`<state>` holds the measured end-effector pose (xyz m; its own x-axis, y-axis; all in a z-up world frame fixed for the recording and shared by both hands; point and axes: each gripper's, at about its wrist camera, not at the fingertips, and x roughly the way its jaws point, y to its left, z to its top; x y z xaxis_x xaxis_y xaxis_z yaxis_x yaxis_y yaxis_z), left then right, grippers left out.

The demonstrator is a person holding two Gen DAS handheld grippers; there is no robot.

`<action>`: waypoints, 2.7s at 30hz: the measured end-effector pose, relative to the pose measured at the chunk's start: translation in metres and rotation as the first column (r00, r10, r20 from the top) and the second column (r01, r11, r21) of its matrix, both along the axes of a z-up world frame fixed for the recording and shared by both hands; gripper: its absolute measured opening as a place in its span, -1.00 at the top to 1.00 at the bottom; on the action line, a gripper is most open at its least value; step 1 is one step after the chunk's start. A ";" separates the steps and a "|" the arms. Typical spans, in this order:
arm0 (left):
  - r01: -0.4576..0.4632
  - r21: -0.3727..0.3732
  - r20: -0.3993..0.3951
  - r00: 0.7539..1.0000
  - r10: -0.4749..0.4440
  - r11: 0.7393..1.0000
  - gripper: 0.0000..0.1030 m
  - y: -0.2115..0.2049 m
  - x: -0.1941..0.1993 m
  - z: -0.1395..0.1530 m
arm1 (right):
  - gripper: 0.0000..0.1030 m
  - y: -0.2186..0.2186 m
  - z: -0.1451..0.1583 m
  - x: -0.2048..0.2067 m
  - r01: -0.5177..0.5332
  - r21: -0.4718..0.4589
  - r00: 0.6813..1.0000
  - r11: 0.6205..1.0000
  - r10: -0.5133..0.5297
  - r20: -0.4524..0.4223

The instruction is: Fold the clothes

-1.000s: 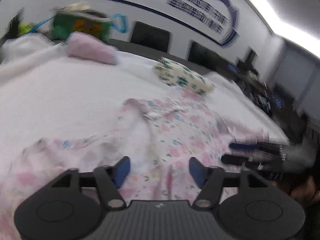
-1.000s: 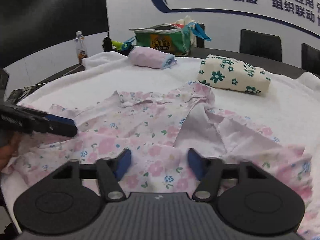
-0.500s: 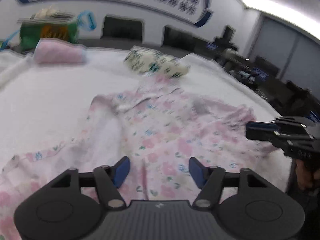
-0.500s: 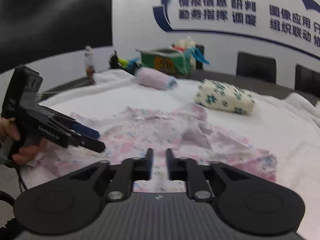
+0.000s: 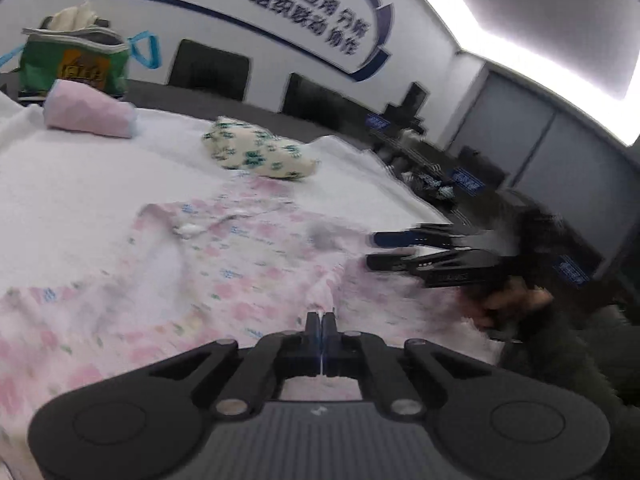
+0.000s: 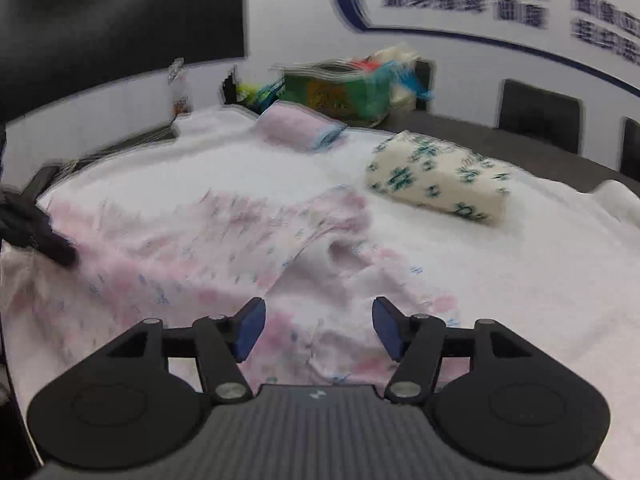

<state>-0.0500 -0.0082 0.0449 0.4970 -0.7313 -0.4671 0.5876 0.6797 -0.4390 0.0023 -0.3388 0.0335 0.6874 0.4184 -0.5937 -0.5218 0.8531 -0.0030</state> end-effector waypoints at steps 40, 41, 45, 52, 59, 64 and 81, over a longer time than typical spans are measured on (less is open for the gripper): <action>-0.535 0.301 0.075 0.838 0.540 0.789 0.72 0.117 -0.078 -0.026 | -0.09 0.333 0.006 0.085 -0.661 -0.172 0.746 0.730 0.616 -0.254; -0.524 0.297 0.076 0.847 0.527 0.798 0.90 0.119 -0.077 -0.025 | 0.33 0.336 0.002 0.085 -0.670 -0.166 0.735 0.724 0.617 -0.280; -0.475 0.281 0.080 0.878 0.472 0.834 0.97 0.128 -0.072 -0.018 | 0.97 0.332 0.013 0.070 -0.672 -0.195 0.740 0.715 0.640 -0.205; -0.572 0.266 0.230 0.820 0.525 0.776 0.98 0.173 -0.032 0.028 | 0.97 0.339 0.075 0.079 -0.524 -0.230 0.819 0.820 0.559 0.127; -0.679 0.278 0.200 0.733 0.651 0.679 0.72 0.221 0.009 0.025 | 0.90 0.387 0.055 0.135 -0.398 -0.244 0.874 0.884 0.446 0.194; -0.662 0.258 0.094 0.742 0.664 0.703 0.45 0.213 0.016 0.005 | 0.32 0.400 0.015 0.162 -0.328 -0.324 0.928 0.887 0.368 0.066; -0.058 0.258 0.106 0.994 0.032 0.964 -0.29 0.055 -0.035 -0.042 | -0.51 0.033 0.018 0.077 0.380 -0.132 0.910 0.915 -0.396 -0.126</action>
<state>-0.0849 0.0469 0.0028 0.5804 -0.5669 -0.5846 0.5854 0.7895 -0.1843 0.0796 -0.3054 0.0513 0.6849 0.0680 -0.7255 -0.1507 0.9873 -0.0497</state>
